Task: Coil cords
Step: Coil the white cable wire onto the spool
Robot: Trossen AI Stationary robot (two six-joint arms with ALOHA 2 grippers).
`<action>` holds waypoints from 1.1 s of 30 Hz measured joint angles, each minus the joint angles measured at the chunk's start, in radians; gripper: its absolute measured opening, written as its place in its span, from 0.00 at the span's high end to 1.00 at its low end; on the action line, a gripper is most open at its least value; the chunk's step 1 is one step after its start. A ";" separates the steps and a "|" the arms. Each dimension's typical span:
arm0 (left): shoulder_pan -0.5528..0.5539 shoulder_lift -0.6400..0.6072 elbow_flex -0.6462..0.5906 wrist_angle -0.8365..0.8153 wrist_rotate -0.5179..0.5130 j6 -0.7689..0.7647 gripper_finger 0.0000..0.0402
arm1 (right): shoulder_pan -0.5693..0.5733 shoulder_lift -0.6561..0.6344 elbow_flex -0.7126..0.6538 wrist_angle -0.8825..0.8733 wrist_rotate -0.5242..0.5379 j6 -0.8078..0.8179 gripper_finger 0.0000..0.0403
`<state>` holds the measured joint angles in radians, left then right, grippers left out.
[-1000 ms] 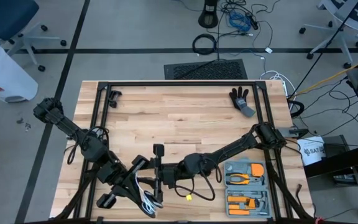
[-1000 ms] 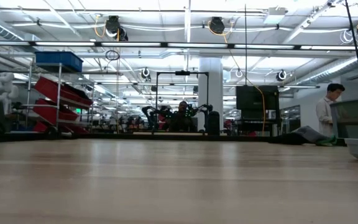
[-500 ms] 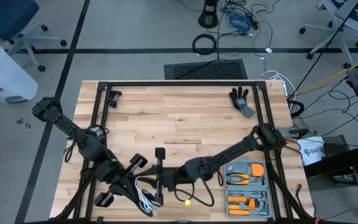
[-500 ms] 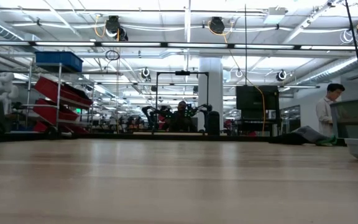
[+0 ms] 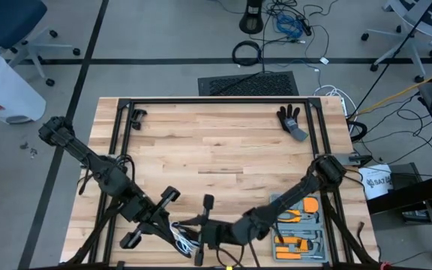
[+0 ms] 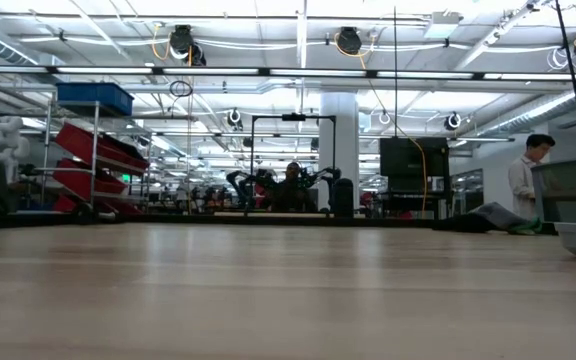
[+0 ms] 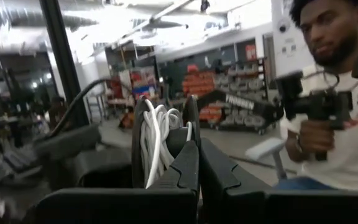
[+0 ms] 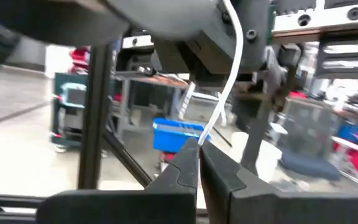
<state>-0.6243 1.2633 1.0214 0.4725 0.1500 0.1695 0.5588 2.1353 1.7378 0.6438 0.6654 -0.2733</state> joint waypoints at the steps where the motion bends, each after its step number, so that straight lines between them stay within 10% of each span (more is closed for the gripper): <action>1: 0.000 -0.005 0.000 -0.023 -0.001 -0.002 1.00 | 0.011 0.000 0.000 -0.008 0.033 -0.001 1.00; 21: 0.000 -0.071 0.000 -0.254 -0.109 -0.008 1.00 | 0.173 -0.052 0.000 -0.285 0.359 0.155 1.00; 33: 0.000 -0.071 0.000 -0.361 -0.171 -0.086 1.00 | 0.237 -0.103 0.000 -0.399 0.382 0.238 1.00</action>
<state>-0.6239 1.1927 1.0214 0.1116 -0.0207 0.0840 0.7954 2.0325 1.7378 0.2443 1.0473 -0.0349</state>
